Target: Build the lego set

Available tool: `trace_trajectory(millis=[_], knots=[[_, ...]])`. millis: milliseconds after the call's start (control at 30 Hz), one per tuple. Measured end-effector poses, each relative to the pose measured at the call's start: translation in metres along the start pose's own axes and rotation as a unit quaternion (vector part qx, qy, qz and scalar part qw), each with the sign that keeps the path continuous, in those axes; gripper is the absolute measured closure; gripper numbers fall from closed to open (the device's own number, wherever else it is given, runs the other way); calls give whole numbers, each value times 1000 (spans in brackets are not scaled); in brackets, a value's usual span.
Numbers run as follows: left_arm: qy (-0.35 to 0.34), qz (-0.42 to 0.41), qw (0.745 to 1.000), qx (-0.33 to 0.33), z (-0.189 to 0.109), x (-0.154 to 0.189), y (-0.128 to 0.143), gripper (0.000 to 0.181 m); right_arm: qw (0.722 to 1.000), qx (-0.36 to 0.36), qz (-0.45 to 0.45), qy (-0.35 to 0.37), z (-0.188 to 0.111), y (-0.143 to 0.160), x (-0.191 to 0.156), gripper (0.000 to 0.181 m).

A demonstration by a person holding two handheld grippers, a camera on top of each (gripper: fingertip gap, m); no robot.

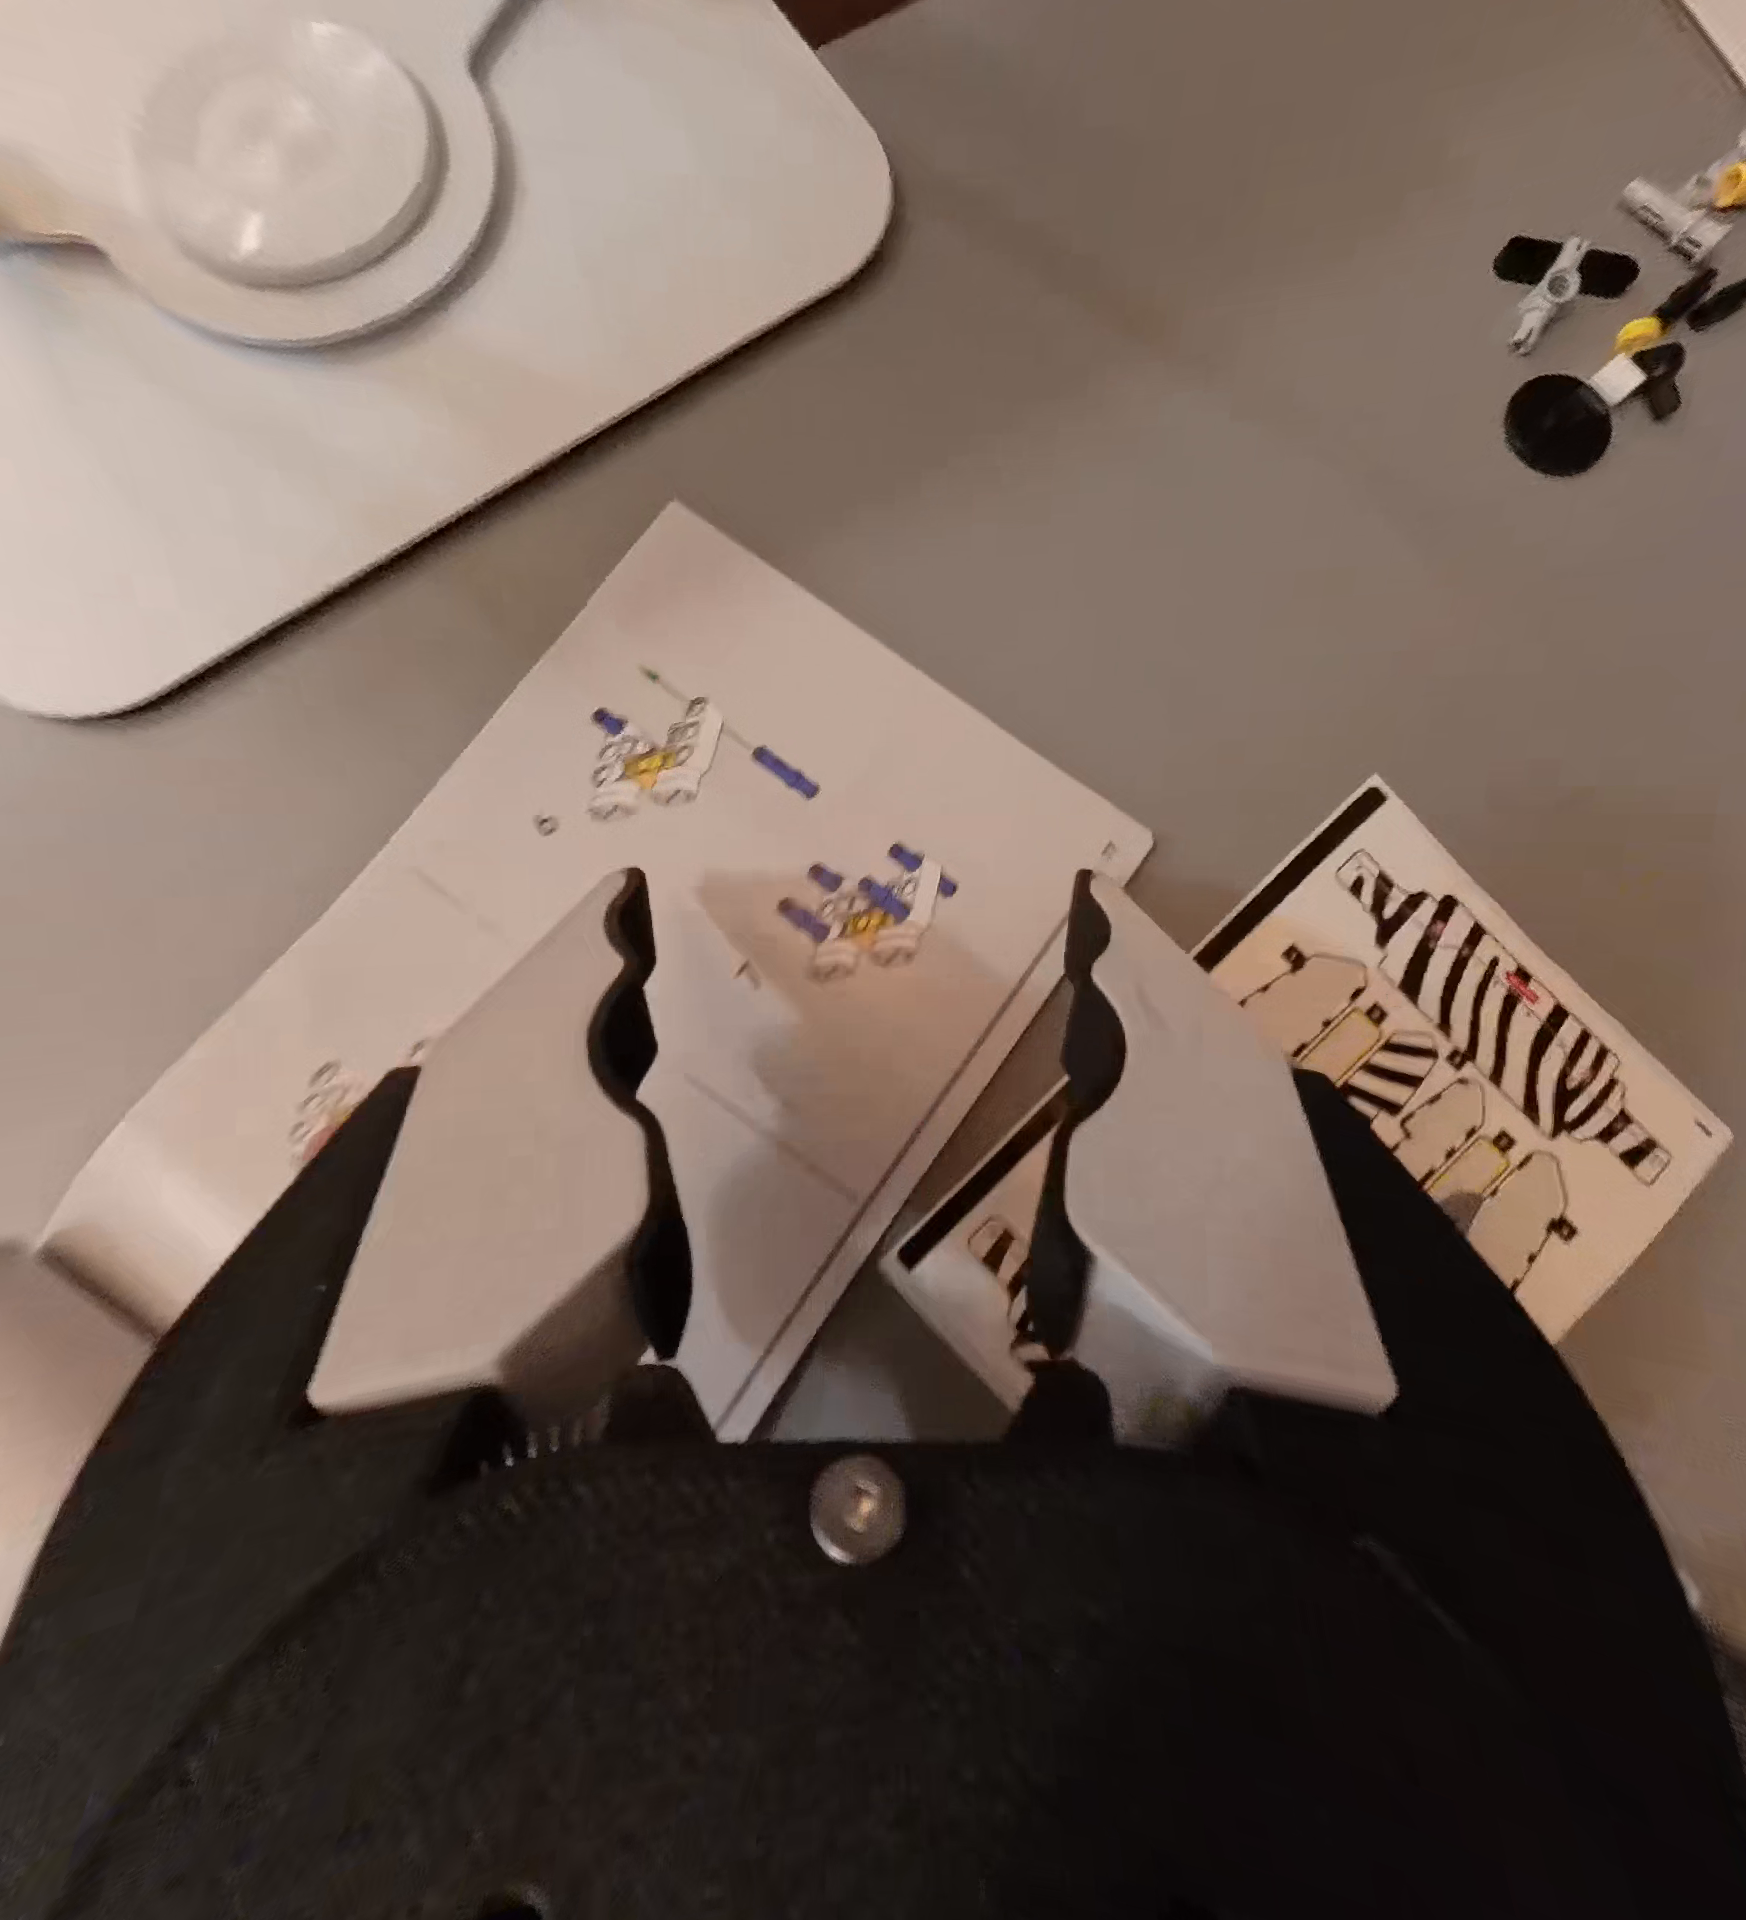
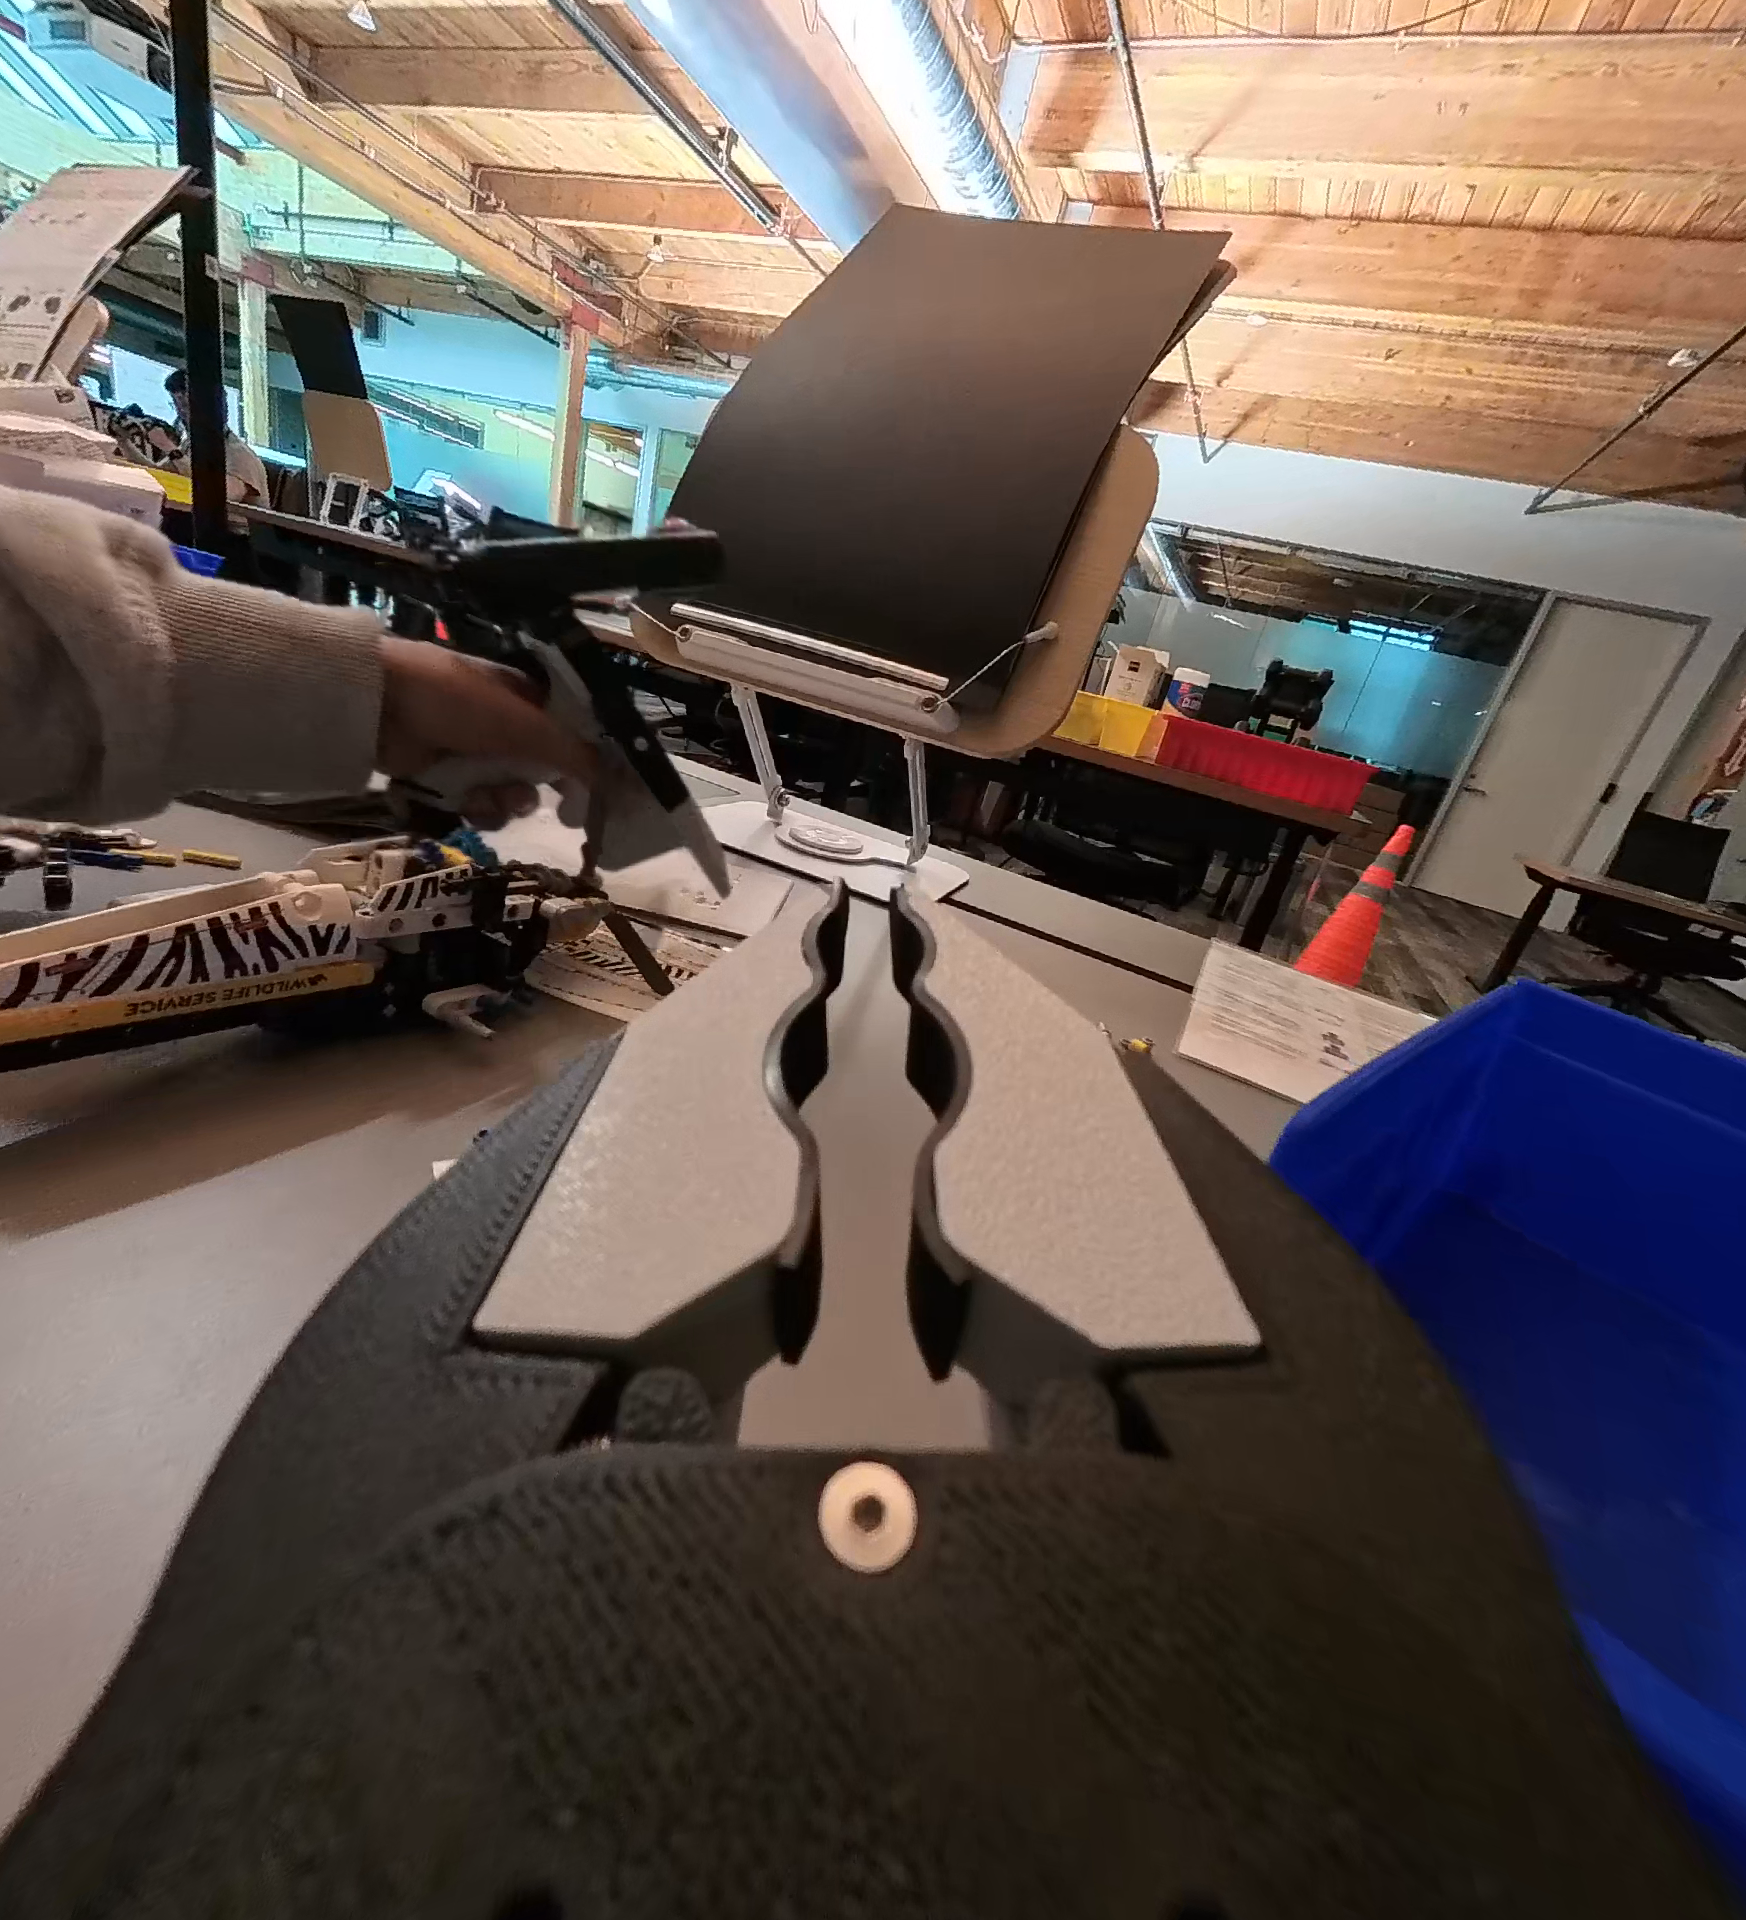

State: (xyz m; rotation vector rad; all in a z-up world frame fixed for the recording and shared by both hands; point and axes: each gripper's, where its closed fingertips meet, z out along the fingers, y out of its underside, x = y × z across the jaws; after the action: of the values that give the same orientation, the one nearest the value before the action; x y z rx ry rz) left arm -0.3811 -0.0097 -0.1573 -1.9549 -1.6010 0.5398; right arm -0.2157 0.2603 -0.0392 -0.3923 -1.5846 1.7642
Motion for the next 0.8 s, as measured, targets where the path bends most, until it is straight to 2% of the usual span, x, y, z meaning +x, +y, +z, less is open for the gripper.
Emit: trace_trajectory(millis=[100, 267, 500, 567, 600, 800], knots=[[2, 8, 1000, -13, 15, 4, 2, 123, 1000, 2, 0, 0, -1, 0, 0, 176], [-7, 1, 1000, 8, 15, 1, 3, 128, 1000, 3, 2, -1, -1, -1, 0, 175], [-18, -1, 1000, -12, 15, -6, 3, 142, 1000, 6, -1, -1, -2, -2, 0, 176], [-24, 2, 1000, -9, 15, -10, 3, 160, 1000, 6, -2, -1, -2, -2, 0, 176], [-29, 3, 1000, -5, 15, -14, 3, 176, 1000, 5, -3, -1, -2, -2, -1, 176], [-2, -23, 1000, -7, 15, -15, 3, 179, 1000, 2, -10, -3, -2, -1, -2, 177]])
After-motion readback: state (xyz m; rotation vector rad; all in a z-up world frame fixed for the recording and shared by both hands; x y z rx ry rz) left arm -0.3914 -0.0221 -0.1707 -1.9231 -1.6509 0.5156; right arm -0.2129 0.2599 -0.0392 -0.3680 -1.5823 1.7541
